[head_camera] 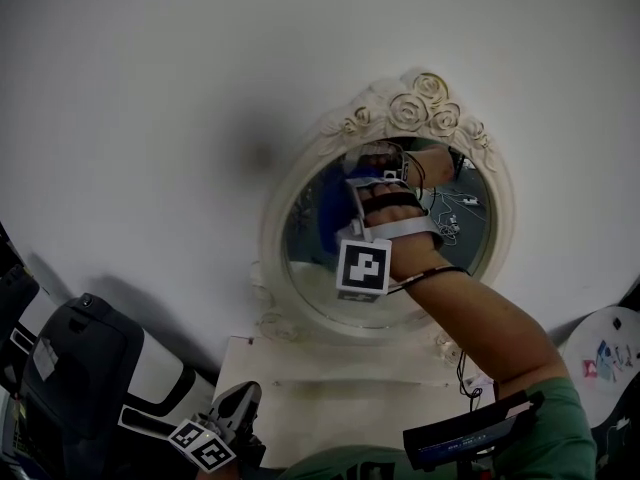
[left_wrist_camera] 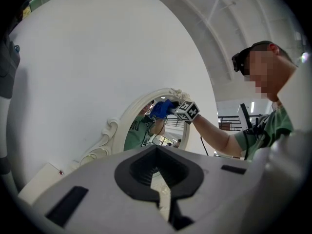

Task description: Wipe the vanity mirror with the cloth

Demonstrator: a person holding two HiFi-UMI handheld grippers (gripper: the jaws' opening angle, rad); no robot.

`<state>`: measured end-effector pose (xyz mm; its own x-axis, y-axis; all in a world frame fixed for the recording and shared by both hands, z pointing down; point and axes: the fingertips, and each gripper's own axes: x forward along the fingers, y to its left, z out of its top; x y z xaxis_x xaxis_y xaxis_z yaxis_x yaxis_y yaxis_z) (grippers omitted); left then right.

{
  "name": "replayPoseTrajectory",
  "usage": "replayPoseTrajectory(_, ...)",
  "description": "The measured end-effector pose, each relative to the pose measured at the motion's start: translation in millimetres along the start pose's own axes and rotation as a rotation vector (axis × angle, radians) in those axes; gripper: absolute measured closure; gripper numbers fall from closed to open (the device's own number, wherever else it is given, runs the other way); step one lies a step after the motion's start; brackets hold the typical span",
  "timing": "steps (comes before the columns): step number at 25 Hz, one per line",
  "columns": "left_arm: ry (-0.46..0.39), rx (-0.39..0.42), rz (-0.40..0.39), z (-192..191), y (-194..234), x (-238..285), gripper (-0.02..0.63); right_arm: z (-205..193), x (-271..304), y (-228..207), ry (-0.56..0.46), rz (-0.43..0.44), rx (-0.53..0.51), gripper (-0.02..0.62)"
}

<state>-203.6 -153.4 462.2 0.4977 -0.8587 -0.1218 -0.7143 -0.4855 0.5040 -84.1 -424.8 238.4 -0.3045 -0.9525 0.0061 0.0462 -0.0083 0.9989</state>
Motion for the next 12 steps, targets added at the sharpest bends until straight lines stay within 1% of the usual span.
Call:
replayPoseTrajectory(4,0.004,-0.003,-0.015,0.5,-0.7,6.4,0.609,-70.3,-15.7,1.9,0.105,0.008,-0.002,0.491)
replayPoseTrajectory(10,0.024,-0.002,-0.060,-3.9,-12.4,23.4,0.609,-205.6,-47.1,8.5,0.332,0.020,-0.001,0.491)
replayPoseTrajectory(12,0.027,-0.003,-0.067,-5.3,-14.4,26.0,0.609,-233.5,-56.1,12.7,0.372,0.028,-0.007,0.491)
